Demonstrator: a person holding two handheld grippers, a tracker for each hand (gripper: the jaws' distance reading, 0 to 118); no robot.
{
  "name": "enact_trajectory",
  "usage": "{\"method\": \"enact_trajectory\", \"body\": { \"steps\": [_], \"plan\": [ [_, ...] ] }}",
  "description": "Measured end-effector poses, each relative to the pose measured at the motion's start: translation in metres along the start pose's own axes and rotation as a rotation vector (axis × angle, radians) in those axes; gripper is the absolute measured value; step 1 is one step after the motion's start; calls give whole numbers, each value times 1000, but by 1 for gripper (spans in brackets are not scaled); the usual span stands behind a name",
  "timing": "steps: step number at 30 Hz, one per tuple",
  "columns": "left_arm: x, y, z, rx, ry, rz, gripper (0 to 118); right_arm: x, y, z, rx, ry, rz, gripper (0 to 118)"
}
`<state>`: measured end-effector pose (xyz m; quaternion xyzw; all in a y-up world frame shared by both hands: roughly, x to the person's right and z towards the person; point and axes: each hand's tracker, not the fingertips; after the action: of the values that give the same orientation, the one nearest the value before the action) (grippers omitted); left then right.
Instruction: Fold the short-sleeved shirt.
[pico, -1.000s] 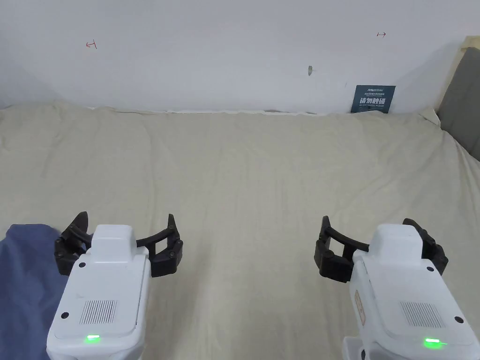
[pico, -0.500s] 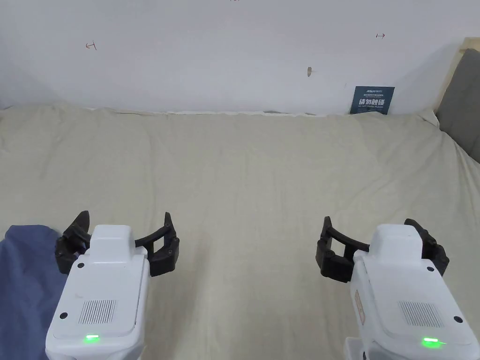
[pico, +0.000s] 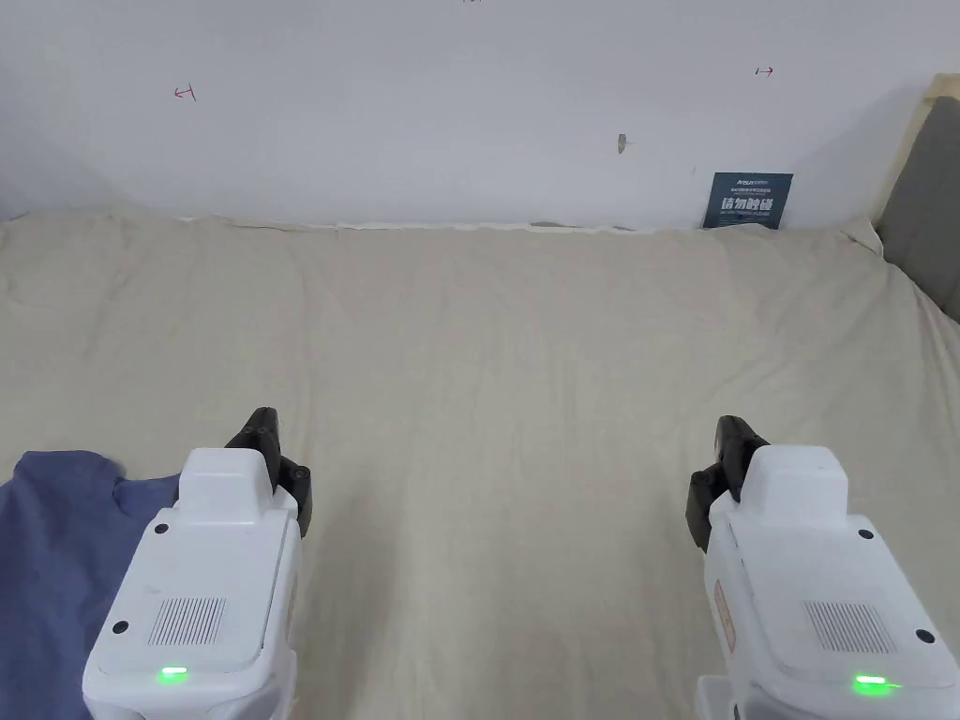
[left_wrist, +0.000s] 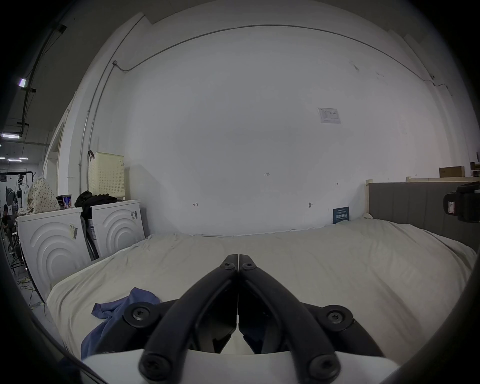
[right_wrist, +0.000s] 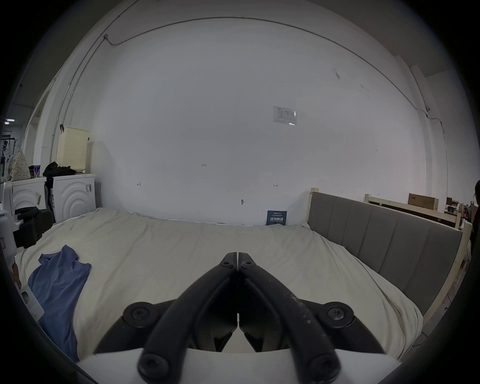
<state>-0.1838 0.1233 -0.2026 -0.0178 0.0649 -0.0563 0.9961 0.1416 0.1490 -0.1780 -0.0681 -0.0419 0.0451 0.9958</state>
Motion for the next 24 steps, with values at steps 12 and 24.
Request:
{"method": "enact_trajectory", "body": {
  "steps": [12,24],
  "plan": [
    [-94,-5,26,-24,227,-32,0,-91,16,-25,23,241,20,1],
    [-232,-25,90,-105,548,-31,0,-236,20,-16,41,592,64,1]
  ]
}}
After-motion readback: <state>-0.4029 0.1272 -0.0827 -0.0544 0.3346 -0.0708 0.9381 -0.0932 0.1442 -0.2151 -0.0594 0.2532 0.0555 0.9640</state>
